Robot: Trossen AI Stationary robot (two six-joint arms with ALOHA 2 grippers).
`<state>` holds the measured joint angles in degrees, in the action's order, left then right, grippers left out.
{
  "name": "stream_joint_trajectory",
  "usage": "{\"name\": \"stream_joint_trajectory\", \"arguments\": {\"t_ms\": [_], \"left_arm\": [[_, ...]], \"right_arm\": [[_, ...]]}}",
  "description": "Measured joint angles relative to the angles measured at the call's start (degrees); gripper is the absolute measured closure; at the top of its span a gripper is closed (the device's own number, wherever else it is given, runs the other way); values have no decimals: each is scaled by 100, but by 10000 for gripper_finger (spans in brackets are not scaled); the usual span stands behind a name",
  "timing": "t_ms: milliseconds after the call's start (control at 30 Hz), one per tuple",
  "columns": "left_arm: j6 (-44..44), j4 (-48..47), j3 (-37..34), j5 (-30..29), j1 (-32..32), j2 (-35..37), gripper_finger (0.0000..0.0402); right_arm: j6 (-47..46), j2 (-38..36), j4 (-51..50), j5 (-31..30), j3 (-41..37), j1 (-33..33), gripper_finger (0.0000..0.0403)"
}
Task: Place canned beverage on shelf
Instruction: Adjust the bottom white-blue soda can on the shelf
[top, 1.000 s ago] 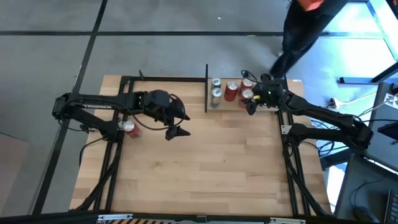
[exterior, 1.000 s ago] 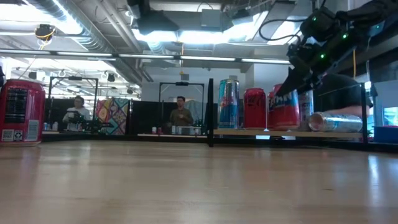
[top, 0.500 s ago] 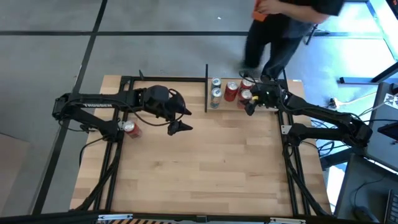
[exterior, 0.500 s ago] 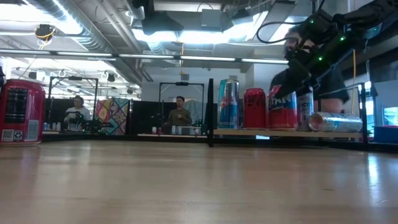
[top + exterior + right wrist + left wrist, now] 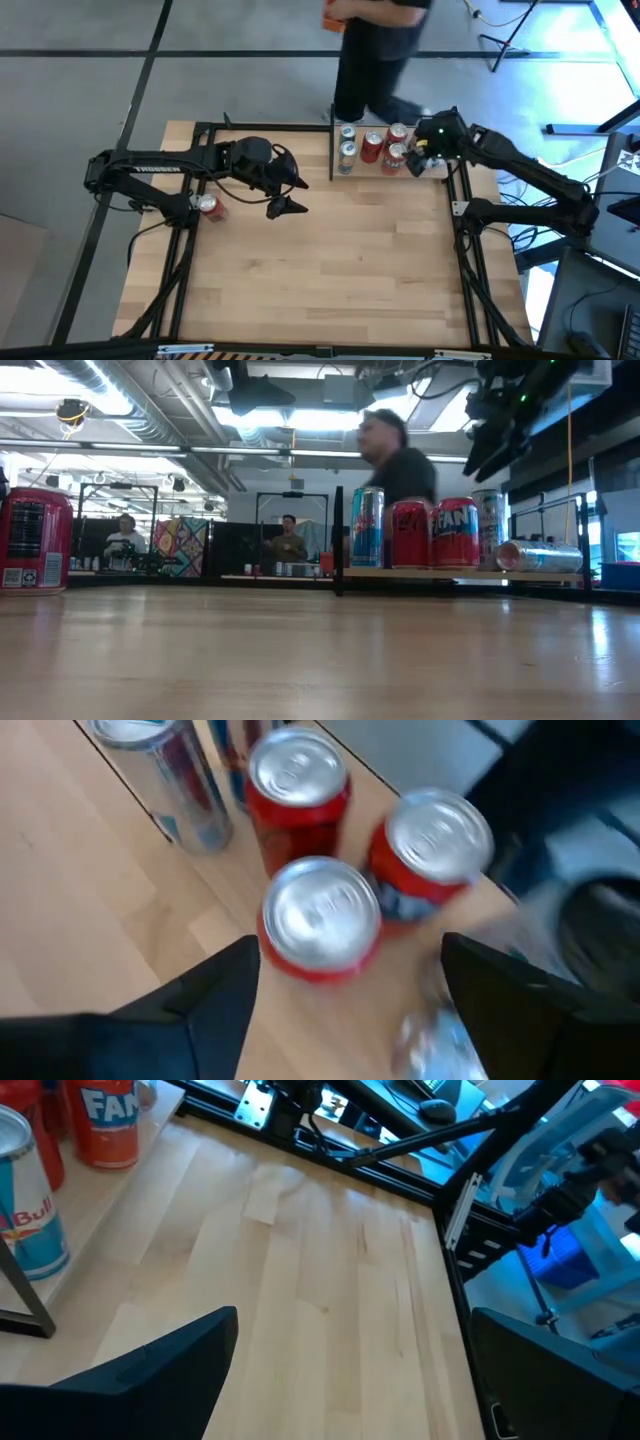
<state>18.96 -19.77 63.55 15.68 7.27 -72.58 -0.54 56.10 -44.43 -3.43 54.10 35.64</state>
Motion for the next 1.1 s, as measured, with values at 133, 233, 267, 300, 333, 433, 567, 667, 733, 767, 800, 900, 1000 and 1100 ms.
{"name": "stream_joint_trajectory", "arguments": {"t_ms": [133,233,267,300,333,433,567,667,733,767,800,900,1000,1100], "left_arm": [[-124,-4,0,4,0,0,6],[-296,-6,0,9,-4,0,6],[-306,-6,0,9,-4,0,6],[-306,-6,0,11,-4,0,6],[-306,-6,0,11,-4,0,6],[-308,-9,0,11,-4,-2,6],[-309,-11,0,11,-4,-2,6],[-308,-11,0,11,-4,-2,6],[-308,-10,0,11,-4,-2,6],[-306,-11,0,11,-4,-2,6],[-306,-10,0,11,-4,-2,6],[-303,-5,0,9,-4,-2,6],[-301,11,0,-4,-4,-2,6],[-299,11,0,-9,-9,-4,6]], "right_arm": [[-672,-11,-871,-208,408,2,112],[-1008,5,-1207,-446,255,2,121],[-1117,7,-1296,-595,153,2,126],[-1205,13,-1373,-717,56,2,131],[-1287,34,-1414,-827,-25,2,137],[-1588,144,-1430,-1291,-204,2,157],[-1764,357,-1192,-1883,-335,2,181],[-1858,603,-1118,-2113,-399,2,195],[-1856,784,-1093,-2308,-447,2,203],[-1856,867,-1107,-2412,-475,2,208],[-1858,928,-1106,-2504,-502,2,212],[-1871,1062,-1086,-2672,-564,2,224],[-1873,1134,-1038,-2763,-568,2,235],[-1869,1134,-962,-2819,-568,69,242]]}}
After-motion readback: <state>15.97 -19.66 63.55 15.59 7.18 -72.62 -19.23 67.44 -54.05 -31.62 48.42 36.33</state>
